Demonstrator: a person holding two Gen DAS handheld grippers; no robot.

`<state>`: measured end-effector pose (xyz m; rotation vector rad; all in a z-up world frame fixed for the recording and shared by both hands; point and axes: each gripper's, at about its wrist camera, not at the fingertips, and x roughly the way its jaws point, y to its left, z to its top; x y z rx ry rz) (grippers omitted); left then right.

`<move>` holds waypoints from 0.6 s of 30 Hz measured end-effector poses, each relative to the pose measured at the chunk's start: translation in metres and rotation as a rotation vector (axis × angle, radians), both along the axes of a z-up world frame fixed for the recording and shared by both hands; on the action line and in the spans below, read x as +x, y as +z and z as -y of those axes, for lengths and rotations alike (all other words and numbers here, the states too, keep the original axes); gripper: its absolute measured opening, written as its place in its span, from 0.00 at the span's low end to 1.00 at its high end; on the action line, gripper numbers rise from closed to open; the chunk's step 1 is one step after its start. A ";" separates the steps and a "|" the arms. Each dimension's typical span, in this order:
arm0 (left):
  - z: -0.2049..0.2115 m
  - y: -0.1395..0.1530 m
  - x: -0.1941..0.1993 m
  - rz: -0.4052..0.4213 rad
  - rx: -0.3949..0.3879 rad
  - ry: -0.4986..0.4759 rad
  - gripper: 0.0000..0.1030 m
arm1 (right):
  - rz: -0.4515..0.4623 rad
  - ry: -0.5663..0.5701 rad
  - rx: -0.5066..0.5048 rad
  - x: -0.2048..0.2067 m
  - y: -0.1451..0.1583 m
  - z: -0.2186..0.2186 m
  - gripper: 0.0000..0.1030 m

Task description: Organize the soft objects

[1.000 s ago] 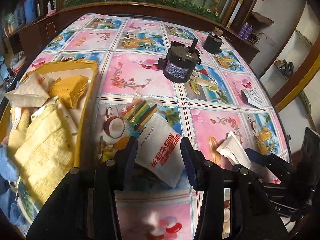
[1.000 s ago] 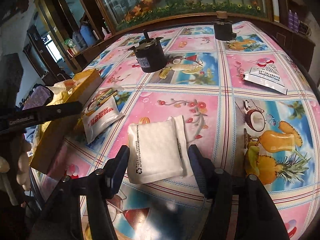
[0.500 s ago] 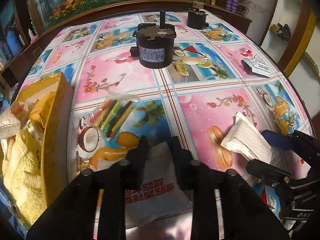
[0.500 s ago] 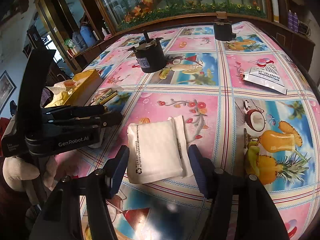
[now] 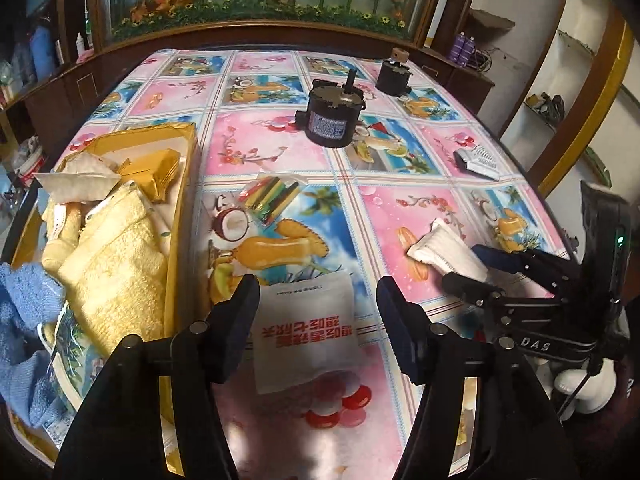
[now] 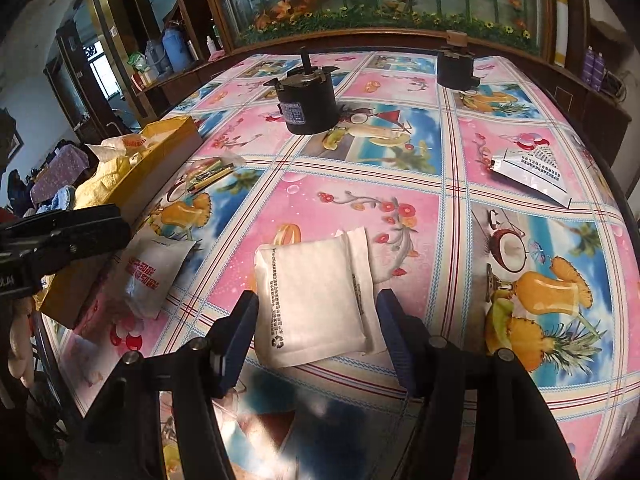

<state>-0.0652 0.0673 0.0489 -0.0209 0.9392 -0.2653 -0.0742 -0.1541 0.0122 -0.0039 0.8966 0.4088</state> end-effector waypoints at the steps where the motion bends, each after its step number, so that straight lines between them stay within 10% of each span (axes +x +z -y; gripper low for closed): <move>1: 0.002 -0.006 0.001 -0.010 0.029 0.009 0.60 | 0.000 0.000 -0.001 0.000 0.000 0.000 0.59; 11: 0.042 -0.041 0.001 0.025 0.238 -0.038 0.79 | 0.001 0.005 -0.019 0.000 0.000 -0.003 0.59; 13: 0.045 -0.039 -0.003 0.014 0.162 -0.091 0.53 | 0.003 0.010 -0.039 -0.001 0.000 -0.005 0.59; 18: 0.040 -0.022 -0.015 0.053 0.077 -0.114 0.27 | -0.007 0.019 -0.023 -0.005 0.001 -0.007 0.52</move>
